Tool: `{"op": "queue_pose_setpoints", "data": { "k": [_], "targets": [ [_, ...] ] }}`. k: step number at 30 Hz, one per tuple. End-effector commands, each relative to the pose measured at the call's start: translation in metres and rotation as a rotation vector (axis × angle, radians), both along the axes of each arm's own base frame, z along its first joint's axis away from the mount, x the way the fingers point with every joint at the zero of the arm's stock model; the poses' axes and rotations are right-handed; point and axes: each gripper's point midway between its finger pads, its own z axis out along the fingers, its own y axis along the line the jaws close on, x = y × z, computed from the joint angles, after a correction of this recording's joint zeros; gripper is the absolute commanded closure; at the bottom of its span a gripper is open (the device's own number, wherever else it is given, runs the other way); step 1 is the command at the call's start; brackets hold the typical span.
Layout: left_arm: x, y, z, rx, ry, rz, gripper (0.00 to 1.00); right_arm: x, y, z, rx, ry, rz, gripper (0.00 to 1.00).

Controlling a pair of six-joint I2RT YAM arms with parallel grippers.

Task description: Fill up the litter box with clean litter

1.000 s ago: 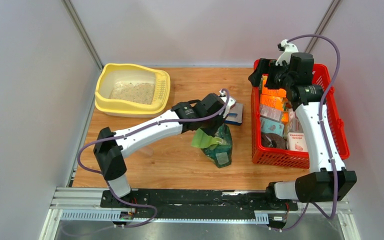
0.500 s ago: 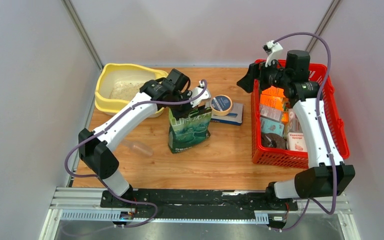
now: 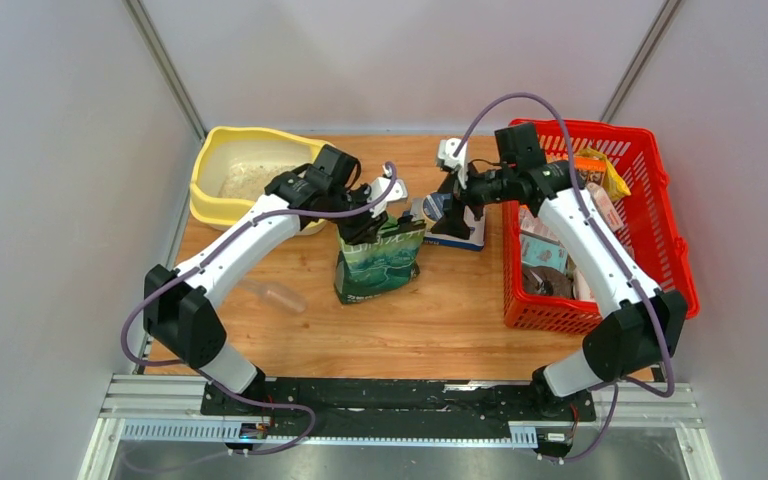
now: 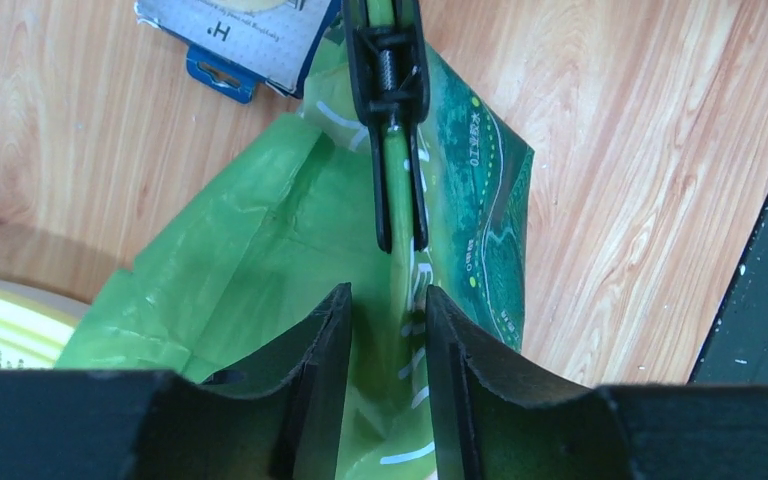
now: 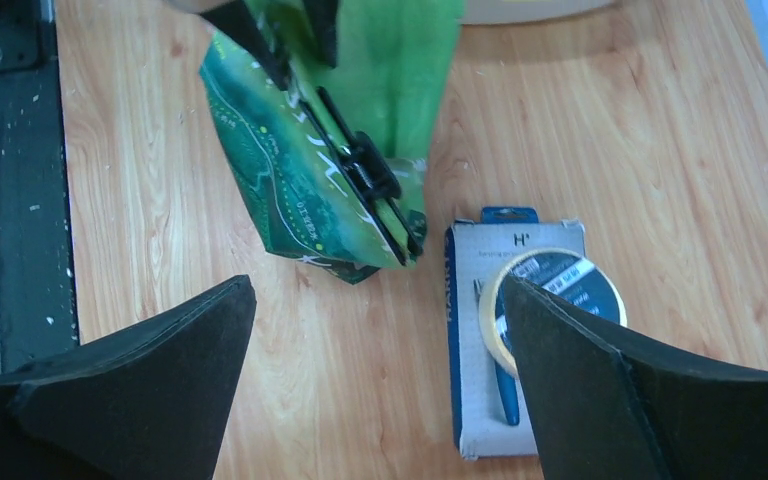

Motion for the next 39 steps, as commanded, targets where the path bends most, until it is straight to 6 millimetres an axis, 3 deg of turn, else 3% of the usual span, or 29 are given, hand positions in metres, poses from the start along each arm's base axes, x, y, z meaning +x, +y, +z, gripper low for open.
{"op": "queue_pose_setpoints", "data": {
  "k": [1, 6, 11, 17, 21, 23, 29, 34, 37, 39],
  "targets": [
    [0.007, 0.006, 0.016, -0.088, -0.068, -0.031, 0.59, -0.002, 0.017, 0.001, -0.031, -0.160, 0.144, 0.00],
    [0.000, 0.023, 0.019, -0.111, -0.054, -0.060, 0.59, -0.008, 0.038, -0.009, -0.038, -0.186, 0.230, 0.00],
    [-0.024, 0.029, 0.004, -0.107, 0.010, -0.145, 0.61, -0.003, 0.050, -0.019, -0.052, -0.221, 0.278, 0.00],
    [-0.033, 0.026, -0.007, -0.120, 0.082, -0.148, 0.75, 0.013, 0.071, -0.021, -0.034, -0.217, 0.288, 0.02],
    [-0.033, 0.027, -0.007, -0.113, 0.069, -0.158, 0.94, 0.011, 0.071, -0.027, -0.044, -0.188, 0.308, 0.07],
    [-0.032, 0.027, -0.005, -0.120, 0.065, -0.160, 0.98, 0.010, 0.071, -0.028, -0.047, -0.186, 0.315, 0.09],
    [-0.031, 0.022, 0.002, -0.148, 0.065, -0.152, 1.00, 0.002, 0.073, -0.031, -0.045, -0.148, 0.326, 0.30],
    [-0.028, 0.022, 0.001, -0.151, 0.066, -0.138, 1.00, -0.001, 0.073, -0.033, -0.058, -0.134, 0.333, 0.39],
    [-0.026, 0.023, 0.002, -0.152, 0.065, -0.129, 1.00, -0.004, 0.073, -0.035, -0.067, -0.113, 0.344, 0.49],
    [-0.024, 0.023, 0.003, -0.156, 0.065, -0.121, 1.00, -0.005, 0.072, -0.034, -0.067, -0.104, 0.346, 0.63]
  ]
}}
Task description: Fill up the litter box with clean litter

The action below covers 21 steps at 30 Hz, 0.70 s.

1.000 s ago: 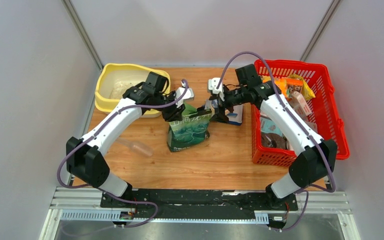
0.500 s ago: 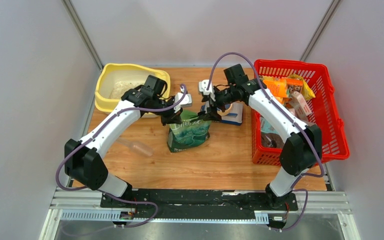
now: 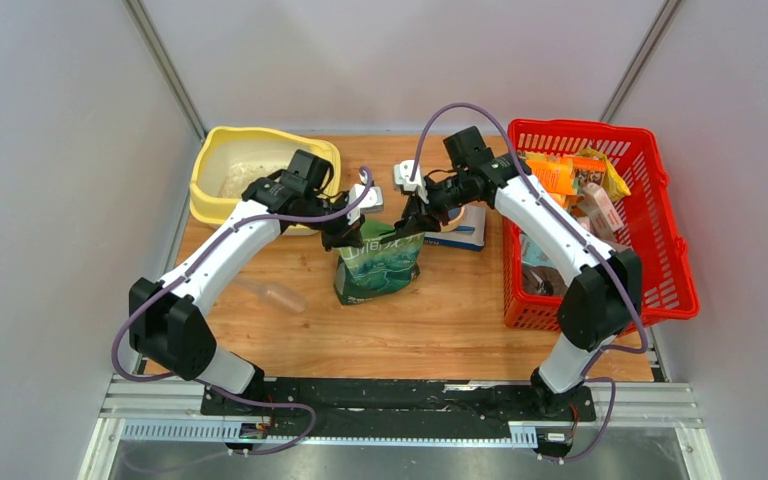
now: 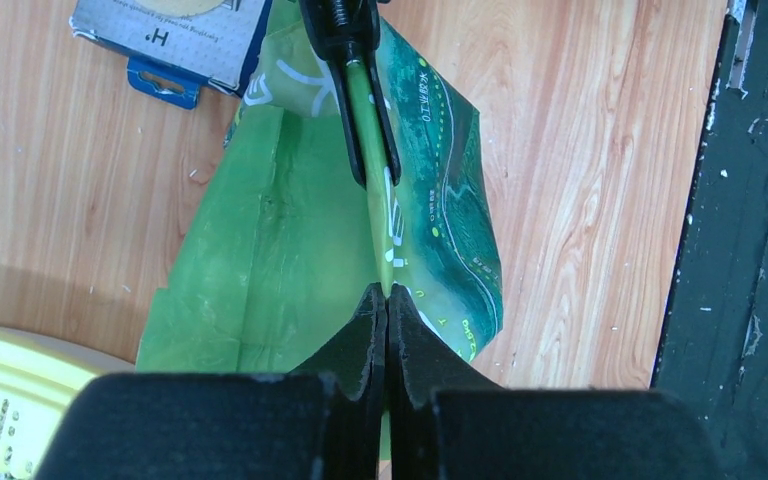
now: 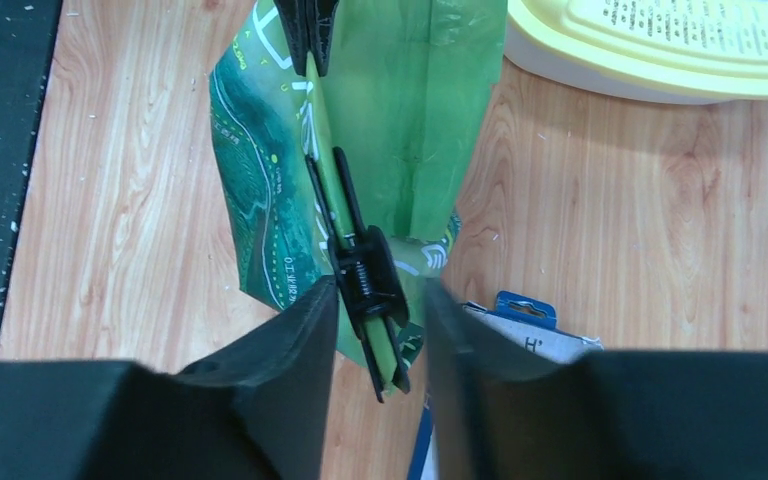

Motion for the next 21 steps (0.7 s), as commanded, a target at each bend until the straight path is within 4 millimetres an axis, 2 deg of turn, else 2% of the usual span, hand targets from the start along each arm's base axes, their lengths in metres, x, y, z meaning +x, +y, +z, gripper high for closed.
{"op": "queue_pose_setpoints", "data": {
  "k": [1, 2, 4, 5, 6, 9, 14, 16, 19, 21],
  "targets": [
    [0.000, -0.004, 0.009, -0.042, 0.010, 0.000, 1.00, -0.002, 0.005, 0.011, 0.016, -0.002, 0.031, 0.68],
    [0.001, -0.003, 0.008, -0.042, 0.013, 0.005, 1.00, -0.002, 0.006, 0.012, 0.014, -0.002, 0.033, 0.77],
    [0.004, -0.003, 0.010, -0.045, 0.006, 0.014, 1.00, -0.004, 0.004, 0.011, 0.004, 0.007, 0.036, 0.85],
    [0.004, -0.004, 0.010, -0.043, 0.008, 0.016, 1.00, -0.004, 0.004, 0.012, 0.004, 0.006, 0.038, 0.95],
    [0.007, -0.004, 0.012, -0.046, 0.007, 0.030, 1.00, -0.002, 0.002, 0.014, 0.000, -0.001, 0.030, 1.00],
    [0.015, -0.005, 0.018, -0.052, 0.001, 0.058, 0.99, 0.002, -0.001, 0.034, 0.031, -0.019, -0.008, 1.00],
    [0.025, -0.006, 0.030, -0.070, 0.001, 0.103, 0.86, 0.000, -0.015, 0.076, 0.092, -0.033, -0.085, 1.00],
    [0.029, -0.006, 0.036, -0.081, -0.009, 0.117, 0.82, -0.009, -0.022, 0.089, 0.103, -0.052, -0.101, 1.00],
    [0.033, -0.007, 0.044, -0.099, -0.008, 0.133, 0.79, -0.028, -0.034, 0.088, 0.077, -0.034, -0.108, 1.00],
    [0.035, -0.010, 0.052, -0.117, -0.014, 0.133, 0.75, -0.042, -0.041, 0.078, 0.048, 0.015, -0.109, 1.00]
  ]
}}
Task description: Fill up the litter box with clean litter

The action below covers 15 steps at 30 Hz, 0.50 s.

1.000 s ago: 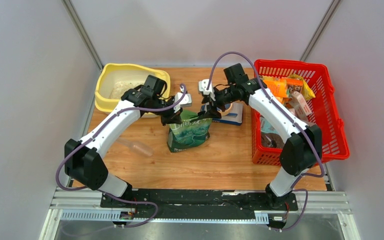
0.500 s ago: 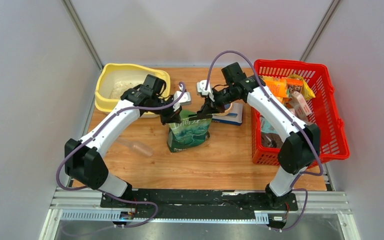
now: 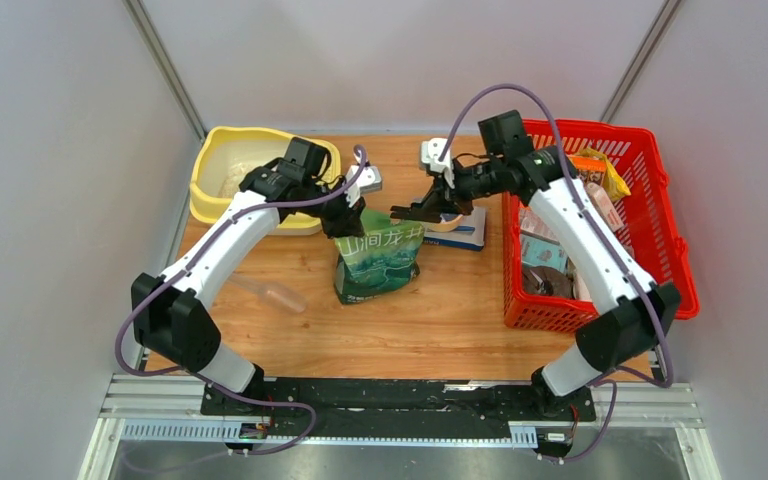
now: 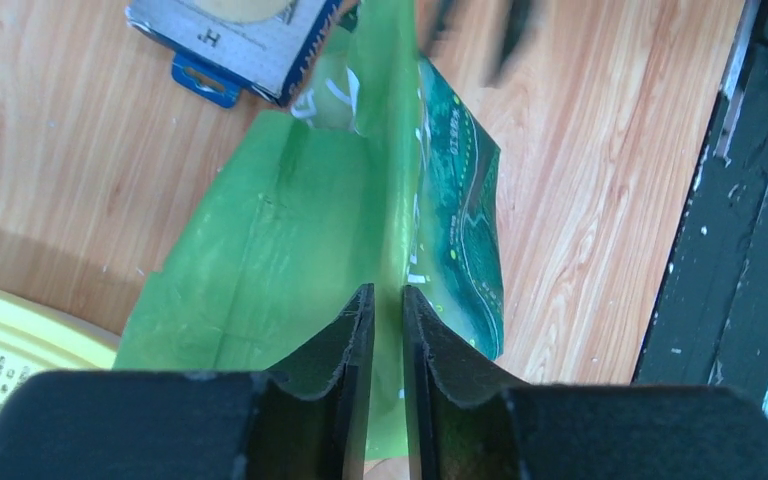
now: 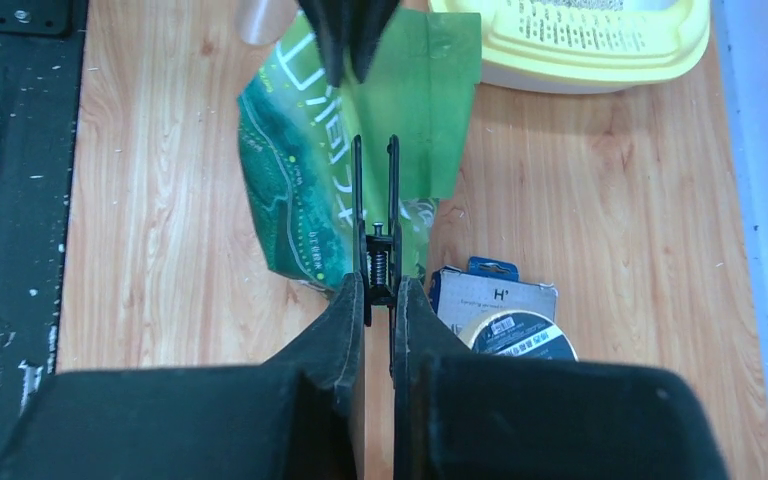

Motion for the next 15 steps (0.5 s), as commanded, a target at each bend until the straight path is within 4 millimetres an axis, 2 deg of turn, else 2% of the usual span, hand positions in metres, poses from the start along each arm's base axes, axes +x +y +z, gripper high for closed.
{"op": "queue_pose_setpoints", "data": {
  "k": [1, 2, 4, 5, 7, 10, 15],
  "targets": [
    [0.018, -0.011, 0.040, -0.095, -0.072, 0.018, 0.74, -0.041, -0.016, 0.014, 0.000, 0.040, -0.004, 1.00],
    [0.018, -0.012, 0.044, -0.104, -0.073, 0.022, 0.72, -0.050, -0.019, -0.003, -0.021, 0.092, 0.000, 1.00],
    [0.020, -0.016, 0.056, -0.135, -0.073, 0.036, 0.68, -0.064, -0.021, -0.021, -0.036, 0.160, -0.002, 1.00],
    [0.021, -0.017, 0.059, -0.142, -0.077, 0.043, 0.66, -0.074, -0.024, -0.038, -0.056, 0.211, -0.005, 1.00],
    [0.024, -0.017, 0.070, -0.160, -0.086, 0.077, 0.60, -0.078, -0.024, -0.053, -0.068, 0.244, -0.007, 1.00],
    [0.028, -0.009, 0.086, -0.169, -0.123, 0.149, 0.53, -0.094, -0.028, -0.085, -0.110, 0.349, -0.002, 1.00],
    [0.027, 0.007, 0.097, -0.151, -0.150, 0.242, 0.52, -0.126, -0.029, -0.131, -0.212, 0.462, 0.071, 1.00]
  ]
}}
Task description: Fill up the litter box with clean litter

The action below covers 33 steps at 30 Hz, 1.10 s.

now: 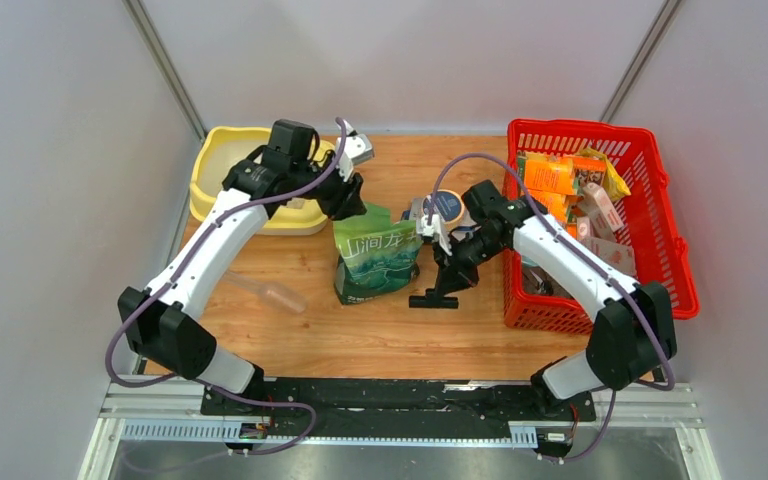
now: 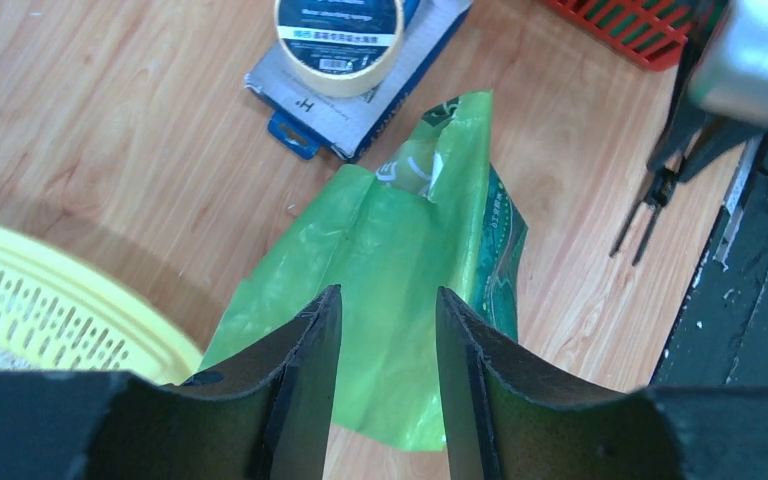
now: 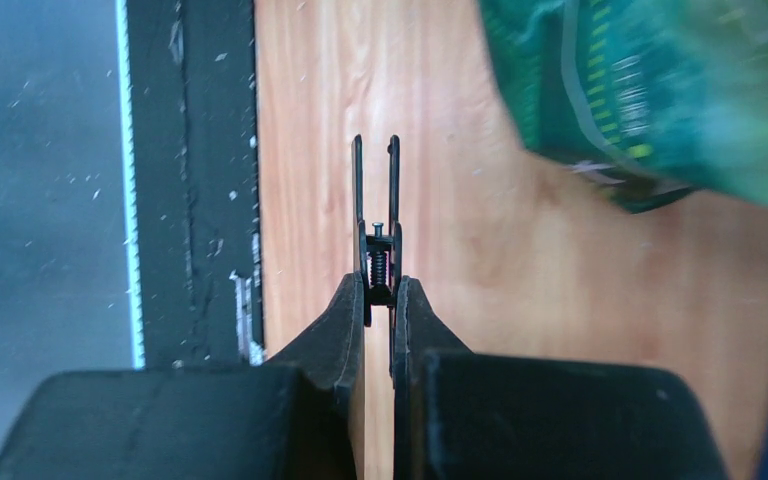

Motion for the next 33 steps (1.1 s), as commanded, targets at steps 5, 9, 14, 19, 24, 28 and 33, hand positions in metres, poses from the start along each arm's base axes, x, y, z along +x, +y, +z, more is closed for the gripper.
{"op": "queue_pose_setpoints", "data": {
  "k": [5, 9, 14, 19, 24, 28, 33],
  "targets": [
    [-0.007, 0.029, 0.047, -0.035, -0.116, 0.149, 0.51, -0.036, 0.004, -0.048, -0.079, 0.147, 0.120, 1.00],
    [-0.010, 0.034, 0.046, -0.033, -0.113, 0.174, 0.50, -0.038, -0.010, -0.079, -0.188, 0.182, 0.138, 1.00],
    [-0.006, 0.042, 0.044, 0.002, -0.132, 0.204, 0.49, -0.038, -0.015, -0.101, -0.239, 0.228, 0.135, 1.00],
    [-0.002, 0.050, 0.036, 0.057, -0.145, 0.220, 0.48, -0.031, -0.007, -0.113, -0.223, 0.239, 0.094, 0.89],
    [0.001, 0.053, 0.030, 0.068, -0.121, 0.246, 0.47, -0.022, -0.011, -0.112, -0.247, 0.241, 0.066, 0.72],
    [0.011, 0.063, 0.027, 0.053, -0.052, 0.335, 0.45, -0.006, -0.014, -0.092, -0.242, 0.202, 0.044, 0.54],
    [0.033, 0.078, 0.017, -0.073, 0.168, 0.571, 0.43, 0.025, -0.017, -0.048, -0.197, 0.090, -0.021, 0.33]
  ]
}}
